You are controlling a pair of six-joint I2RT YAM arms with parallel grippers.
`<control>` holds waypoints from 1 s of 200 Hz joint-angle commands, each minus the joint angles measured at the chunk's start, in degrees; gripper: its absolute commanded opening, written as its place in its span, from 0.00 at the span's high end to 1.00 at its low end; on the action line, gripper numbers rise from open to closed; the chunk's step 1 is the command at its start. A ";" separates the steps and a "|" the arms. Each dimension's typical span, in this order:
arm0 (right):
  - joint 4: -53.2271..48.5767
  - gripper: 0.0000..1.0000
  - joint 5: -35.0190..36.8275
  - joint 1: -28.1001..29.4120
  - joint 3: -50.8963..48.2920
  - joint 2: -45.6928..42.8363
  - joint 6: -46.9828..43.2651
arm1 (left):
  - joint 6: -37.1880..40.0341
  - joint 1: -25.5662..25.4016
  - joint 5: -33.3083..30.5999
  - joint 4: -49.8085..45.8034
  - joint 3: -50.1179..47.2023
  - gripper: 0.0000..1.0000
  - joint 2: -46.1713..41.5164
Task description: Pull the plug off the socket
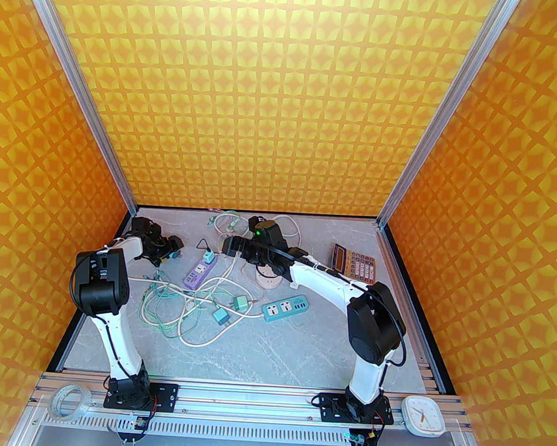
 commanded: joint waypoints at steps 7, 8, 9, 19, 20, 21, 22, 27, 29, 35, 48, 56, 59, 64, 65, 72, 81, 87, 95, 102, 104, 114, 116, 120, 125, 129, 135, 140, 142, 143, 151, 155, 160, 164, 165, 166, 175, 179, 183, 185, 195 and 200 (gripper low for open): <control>-0.10 0.02 1.10 0.10 -0.86 -1.87 -0.63 | -0.77 0.10 0.25 -0.63 -2.62 0.01 -8.04; -0.04 0.01 1.14 0.10 -0.86 -1.90 -0.63 | -0.73 0.05 0.21 -0.63 -2.71 0.01 -8.27; 0.00 0.02 1.16 0.10 -0.87 -1.91 -0.63 | -0.71 0.03 0.15 -0.63 -2.79 0.01 -8.48; 0.23 0.01 1.18 0.10 -0.95 -1.88 -0.63 | -0.43 -0.21 -0.35 -0.62 -3.95 0.01 -10.50; 0.22 0.02 1.18 0.10 -0.95 -1.86 -0.63 | -0.38 -0.28 -0.44 -0.58 -4.08 0.01 -10.74; 0.26 0.02 1.18 0.10 -0.95 -1.85 -0.63 | -0.36 -0.35 -0.62 -0.65 -4.18 0.01 -10.99; 0.32 0.01 1.18 0.10 -0.95 -1.84 -0.63 | -0.31 -0.39 -0.75 -0.64 -4.28 0.01 -11.20; 0.42 0.02 1.10 0.10 -0.86 -1.79 -0.63 | -0.05 -0.78 -1.65 -1.09 -4.63 0.01 -12.26; 0.50 0.02 1.10 0.10 -0.86 -1.78 -0.63 | 0.13 -0.91 -2.08 -1.16 -4.86 0.01 -12.74; 0.65 0.02 1.01 0.10 -0.87 -1.70 -0.63 | 0.98 -1.54 -3.37 -1.17 -5.60 0.01 -14.13; 1.08 0.01 0.90 0.10 -0.99 -1.45 -0.54 | 3.37 -3.54 -6.99 -0.91 -7.17 0.01 -17.42; 1.26 0.01 0.89 0.10 -1.10 -1.38 -0.54 | 4.81 -4.92 -8.96 -0.96 -8.09 0.01 -19.26; 1.34 0.02 0.89 0.10 -1.13 -1.37 -0.54 | 5.29 -5.40 -9.70 -0.82 -8.46 0.01 -19.92; 1.56 0.02 0.84 0.10 -1.22 -1.24 -0.47 | 5.71 -6.26 -10.62 -0.39 -9.22 0.01 -20.76; 1.59 0.02 0.88 0.10 -1.22 -1.23 -0.46 | 5.81 -6.38 -10.81 -0.29 -9.39 0.01 -21.05; 1.80 0.01 0.70 0.10 -1.26 -1.25 -0.45 | 6.43 -7.42 -11.69 0.70 -10.62 0.01 -22.48; 1.90 0.02 0.66 0.10 -1.34 -1.24 -0.45 | 7.24 -8.96 -12.84 2.20 -12.38 0.01 -24.15; 1.94 0.02 0.59 0.10 -1.39 -1.30 -0.58 | 7.86 -10.22 -13.92 3.07 -13.54 0.00 -25.22; 2.03 0.02 0.57 0.10 -1.33 -1.19 -0.67 | 8.56 -11.89 -15.70 4.16 -15.10 0.01 -26.56; 1.97 0.02 0.55 0.10 -1.39 -1.14 -0.71 | 8.92 -13.34 -17.75 5.05 -16.59 0.03 -27.60; 2.03 0.02 0.50 0.10 -1.37 -1.16 -0.71 | 9.01 -13.88 -18.19 5.51 -17.12 0.03 -27.87; 2.04 0.02 0.28 0.12 -1.32 -1.14 -0.80 | 9.68 -16.06 -19.65 8.29 -20.28 0.04 -29.56; 2.03 0.01 0.23 0.10 -1.31 -1.18 -0.85 | 9.86 -16.42 -19.94 8.90 -20.86 0.05 -29.90; 1.99 0.02 0.14 0.10 -1.34 -1.15 -0.89 | 10.06 -17.24 -20.69 10.08 -22.02 0.06 -30.51; 1.99 0.02 0.04 0.10 -1.31 -1.21 -0.93 | 10.31 -18.03 -21.27 11.23 -23.08 0.07 -30.99; 1.82 0.02 0.11 0.10 -1.31 -1.14 -1.04 | 10.45 -18.58 -21.40 12.13 -23.88 0.08 -31.30; 1.64 0.01 0.05 0.12 -1.22 -1.17 -1.22 | 10.83 -19.36 -21.37 13.29 -24.75 0.11 -31.47; 1.53 0.02 0.04 0.10 -1.22 -1.22 -1.32 | 11.27 -19.93 -21.42 13.94 -25.27 0.13 -31.43; 1.47 0.02 -0.03 0.10 -1.22 -1.27 -1.37 | 11.42 -20.07 -21.44 14.34 -25.47 0.14 -31.29; 1.50 0.02 0.00 0.10 -1.22 -1.25 -1.39 | 11.56 -20.18 -21.44 14.42 -25.51 0.14 -31.19; 1.31 0.02 0.01 0.10 -1.22 -1.35 -1.42 | 12.65 -21.17 -21.42 14.87 -25.56 0.15 -30.42; 1.33 0.01 -0.03 0.10 -1.22 -1.38 -1.42 | 13.17 -21.59 -21.37 14.88 -25.35 0.16 -29.82; 1.34 0.02 -0.16 0.17 -1.30 -1.41 -1.44 | 13.78 -22.08 -21.41 14.73 -24.93 0.18 -29.04; 1.33 0.02 -0.22 0.10 -1.37 -1.48 -1.42 | 14.24 -22.56 -21.38 14.64 -24.48 0.22 -28.37; 1.34 0.01 -0.22 0.10 -1.38 -1.48 -1.42 | 14.33 -22.70 -21.41 14.65 -24.40 0.22 -28.20; 1.30 0.01 -0.26 0.10 -1.39 -1.49 -1.42 | 14.47 -22.77 -21.39 14.66 -24.32 0.24 -28.02; 1.27 0.02 -0.26 0.10 -1.56 -1.70 -1.48 | 15.66 -23.53 -21.43 14.41 -23.31 0.28 -26.61; 1.21 0.01 -0.25 0.10 -1.65 -1.79 -1.50 | 16.29 -23.82 -21.46 14.40 -22.80 0.29 -25.72; 1.11 0.01 -0.25 0.10 -1.73 -1.78 -1.58 | 16.78 -24.08 -21.51 14.24 -22.34 0.31 -24.95; 1.12 0.02 -0.27 0.10 -1.81 -1.83 -1.59 | 17.18 -24.10 -21.53 14.19 -22.10 0.32 -24.55; 0.93 0.01 -0.24 0.10 -2.00 -2.01 -1.81 | 18.29 -24.34 -21.52 14.11 -20.90 0.37 -22.74; 0.80 0.02 -0.22 0.10 -2.12 -2.15 -1.92 | 18.76 -24.34 -21.49 13.99 -20.46 0.38 -21.96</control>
